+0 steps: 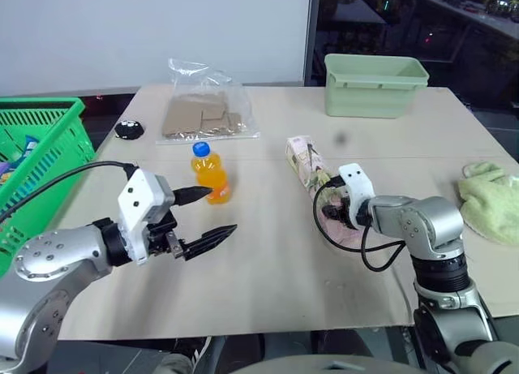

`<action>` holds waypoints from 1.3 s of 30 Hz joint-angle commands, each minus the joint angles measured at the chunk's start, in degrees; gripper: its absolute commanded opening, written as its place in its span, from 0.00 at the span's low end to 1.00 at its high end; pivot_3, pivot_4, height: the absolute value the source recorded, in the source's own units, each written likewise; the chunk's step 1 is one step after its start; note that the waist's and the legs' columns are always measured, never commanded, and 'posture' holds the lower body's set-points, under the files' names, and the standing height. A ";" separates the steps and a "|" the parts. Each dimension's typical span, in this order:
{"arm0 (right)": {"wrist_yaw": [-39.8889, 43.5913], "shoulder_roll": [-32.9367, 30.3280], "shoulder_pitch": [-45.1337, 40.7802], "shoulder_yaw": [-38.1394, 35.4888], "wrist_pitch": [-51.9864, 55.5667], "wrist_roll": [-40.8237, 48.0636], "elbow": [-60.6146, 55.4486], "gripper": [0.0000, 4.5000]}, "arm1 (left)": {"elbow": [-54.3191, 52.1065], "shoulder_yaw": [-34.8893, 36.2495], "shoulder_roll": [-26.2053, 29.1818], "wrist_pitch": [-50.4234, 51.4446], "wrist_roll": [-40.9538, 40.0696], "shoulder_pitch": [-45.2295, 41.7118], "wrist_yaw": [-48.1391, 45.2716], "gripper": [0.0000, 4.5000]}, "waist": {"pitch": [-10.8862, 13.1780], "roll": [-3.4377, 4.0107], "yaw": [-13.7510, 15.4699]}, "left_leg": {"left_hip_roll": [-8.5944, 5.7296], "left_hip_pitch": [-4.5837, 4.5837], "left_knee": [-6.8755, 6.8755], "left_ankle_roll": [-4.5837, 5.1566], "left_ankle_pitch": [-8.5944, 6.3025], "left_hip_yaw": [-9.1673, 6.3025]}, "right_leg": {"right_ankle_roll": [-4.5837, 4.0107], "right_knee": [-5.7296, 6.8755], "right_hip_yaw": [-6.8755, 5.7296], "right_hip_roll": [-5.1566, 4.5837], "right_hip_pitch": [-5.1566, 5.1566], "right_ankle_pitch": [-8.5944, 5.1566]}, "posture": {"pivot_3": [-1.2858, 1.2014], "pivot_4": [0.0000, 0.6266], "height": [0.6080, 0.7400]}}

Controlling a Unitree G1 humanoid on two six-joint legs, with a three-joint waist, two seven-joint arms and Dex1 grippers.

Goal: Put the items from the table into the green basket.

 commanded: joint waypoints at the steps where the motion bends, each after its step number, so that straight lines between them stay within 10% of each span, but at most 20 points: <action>1: 3.50 -0.19 0.13 -2.33 -4.20 1.82 -1.42 0.27 | 1.19 -1.02 -2.38 0.21 -1.60 -2.93 3.95 1.00 | 0.01 0.01 -0.06 | 0.00 0.01 0.00 0.00 0.00 0.01 | -0.01 0.00 0.00 0.00 0.00 0.01 | 0.53 0.02 1.00; 15: 30.83 -3.85 3.85 -9.64 -31.82 22.32 -12.42 0.27 | 8.82 -7.07 -21.77 5.46 -18.97 -19.10 18.56 1.00 | 0.22 0.34 -1.08 | 0.09 -0.24 0.00 0.03 -0.03 -0.27 | 0.06 0.03 -0.04 0.25 -0.04 0.24 | 0.50 0.02 1.00; 32: 41.02 -12.58 2.32 3.13 -36.32 22.42 -10.11 0.27 | 10.41 -9.92 -20.47 4.17 -30.49 -22.56 15.59 1.00 | 0.21 0.34 -2.79 | 0.07 -0.07 0.11 0.02 -0.02 -0.24 | 0.15 0.04 0.02 0.27 0.14 0.13 | 0.50 0.01 1.00; 39: 38.75 -11.55 2.53 0.43 -35.85 24.99 -8.84 1.00 | 10.54 -10.04 -20.18 3.35 -32.20 -22.61 14.88 0.39 | 0.21 0.34 -2.82 | 0.07 -0.07 0.12 0.02 -0.01 -0.24 | 0.16 0.04 0.02 0.27 0.14 0.14 | 0.49 0.00 1.00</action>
